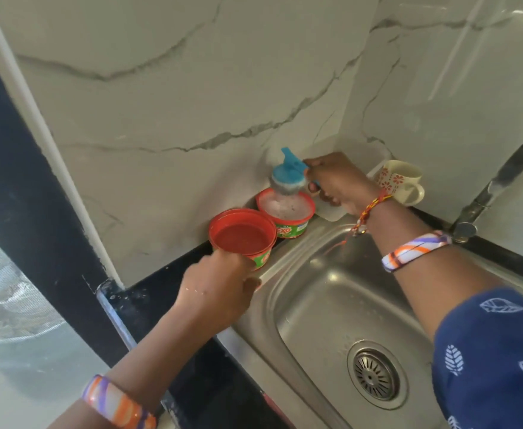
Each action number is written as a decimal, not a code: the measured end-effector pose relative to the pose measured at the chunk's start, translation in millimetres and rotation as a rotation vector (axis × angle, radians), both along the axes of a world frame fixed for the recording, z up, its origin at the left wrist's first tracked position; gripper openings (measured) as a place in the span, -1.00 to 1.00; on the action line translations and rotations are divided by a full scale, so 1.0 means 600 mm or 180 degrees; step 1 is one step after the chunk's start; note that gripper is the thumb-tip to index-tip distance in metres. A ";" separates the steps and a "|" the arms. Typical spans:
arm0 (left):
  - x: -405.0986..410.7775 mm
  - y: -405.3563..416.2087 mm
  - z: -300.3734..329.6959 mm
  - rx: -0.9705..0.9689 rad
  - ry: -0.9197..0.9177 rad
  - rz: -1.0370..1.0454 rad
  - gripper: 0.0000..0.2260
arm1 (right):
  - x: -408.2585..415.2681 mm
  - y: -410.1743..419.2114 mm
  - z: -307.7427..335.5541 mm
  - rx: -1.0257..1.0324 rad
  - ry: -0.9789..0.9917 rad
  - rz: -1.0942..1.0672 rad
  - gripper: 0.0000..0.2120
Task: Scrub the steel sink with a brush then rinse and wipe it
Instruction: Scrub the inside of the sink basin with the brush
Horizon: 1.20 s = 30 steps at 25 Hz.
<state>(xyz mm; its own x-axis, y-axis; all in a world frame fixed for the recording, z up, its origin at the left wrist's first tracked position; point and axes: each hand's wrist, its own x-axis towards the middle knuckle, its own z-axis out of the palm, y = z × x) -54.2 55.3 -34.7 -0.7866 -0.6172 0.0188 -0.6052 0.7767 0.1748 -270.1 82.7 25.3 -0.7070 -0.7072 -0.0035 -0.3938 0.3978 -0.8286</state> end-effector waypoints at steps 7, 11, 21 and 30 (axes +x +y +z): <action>-0.033 0.016 -0.018 0.0033 -0.1013 -0.0328 -0.69 | 0.009 0.008 -0.066 0.0090 -0.0085 -0.0032 -0.69; -0.045 0.010 -0.011 0.0174 -0.1310 -0.0443 -0.61 | -0.005 0.022 -0.001 -0.0672 -0.0372 -0.0099 -0.69; -0.081 0.003 -0.004 0.0138 -0.1605 -0.0704 -0.62 | 0.009 0.013 -0.055 -0.0067 0.0625 0.0119 -0.66; -0.085 -0.001 -0.001 0.0151 -0.1491 -0.0665 -0.64 | 0.018 0.060 -0.029 -0.0949 -0.1087 -0.0177 -0.76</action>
<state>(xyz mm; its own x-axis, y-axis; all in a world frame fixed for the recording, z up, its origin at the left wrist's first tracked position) -105.0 54.9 -35.6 -0.8105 -0.4376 -0.3894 -0.4598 0.8871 -0.0401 -259.1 118.5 8.1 -0.7376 -0.6737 -0.0449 -0.0630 0.1349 -0.9889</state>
